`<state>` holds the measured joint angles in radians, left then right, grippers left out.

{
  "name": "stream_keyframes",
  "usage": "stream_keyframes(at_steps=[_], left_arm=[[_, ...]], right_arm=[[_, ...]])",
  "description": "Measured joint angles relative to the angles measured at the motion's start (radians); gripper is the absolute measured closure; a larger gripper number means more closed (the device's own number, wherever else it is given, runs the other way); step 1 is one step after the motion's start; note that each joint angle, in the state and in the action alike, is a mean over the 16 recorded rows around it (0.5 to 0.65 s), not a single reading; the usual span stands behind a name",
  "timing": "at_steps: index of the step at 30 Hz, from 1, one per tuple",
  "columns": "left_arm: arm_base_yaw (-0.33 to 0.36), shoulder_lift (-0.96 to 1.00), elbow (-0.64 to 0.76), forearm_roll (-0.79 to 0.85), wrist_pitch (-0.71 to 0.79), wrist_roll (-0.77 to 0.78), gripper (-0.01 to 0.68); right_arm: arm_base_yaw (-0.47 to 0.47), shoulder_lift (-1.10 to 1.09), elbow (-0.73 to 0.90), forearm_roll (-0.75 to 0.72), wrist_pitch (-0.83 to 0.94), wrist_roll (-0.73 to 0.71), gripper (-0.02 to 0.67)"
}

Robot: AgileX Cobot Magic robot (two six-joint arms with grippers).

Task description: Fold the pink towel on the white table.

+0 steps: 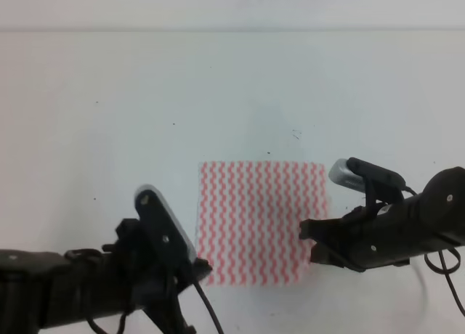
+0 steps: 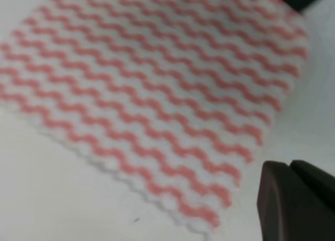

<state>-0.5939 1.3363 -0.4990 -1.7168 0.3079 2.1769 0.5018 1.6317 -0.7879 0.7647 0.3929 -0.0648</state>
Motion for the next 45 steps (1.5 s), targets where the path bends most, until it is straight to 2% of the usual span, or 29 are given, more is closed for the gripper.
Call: stream_keyframes(at_steps=[9,27,31,43,45], left_arm=[[0.001,0.073,-0.026,-0.026,0.046,0.108,0.676],[0.002,0.079,-0.098,-0.028,-0.037,0.126,0.662],[0.002,0.079,-0.101,-0.028,-0.023,0.133,0.607],[0.002,0.135,-0.102,-0.027,-0.042,0.138,0.363],[0.002,0.153,-0.102,-0.026,-0.049,0.146,0.349]], right_arm=[[0.000,0.000,-0.021,0.004,-0.050,-0.012,0.665],[0.000,0.005,-0.022,0.011,-0.184,-0.014,0.665],[0.000,0.010,-0.022,0.011,-0.191,-0.015,0.665],[0.000,0.008,-0.022,0.011,-0.196,-0.019,0.666],[0.000,0.008,-0.022,0.011,-0.196,-0.021,0.666]])
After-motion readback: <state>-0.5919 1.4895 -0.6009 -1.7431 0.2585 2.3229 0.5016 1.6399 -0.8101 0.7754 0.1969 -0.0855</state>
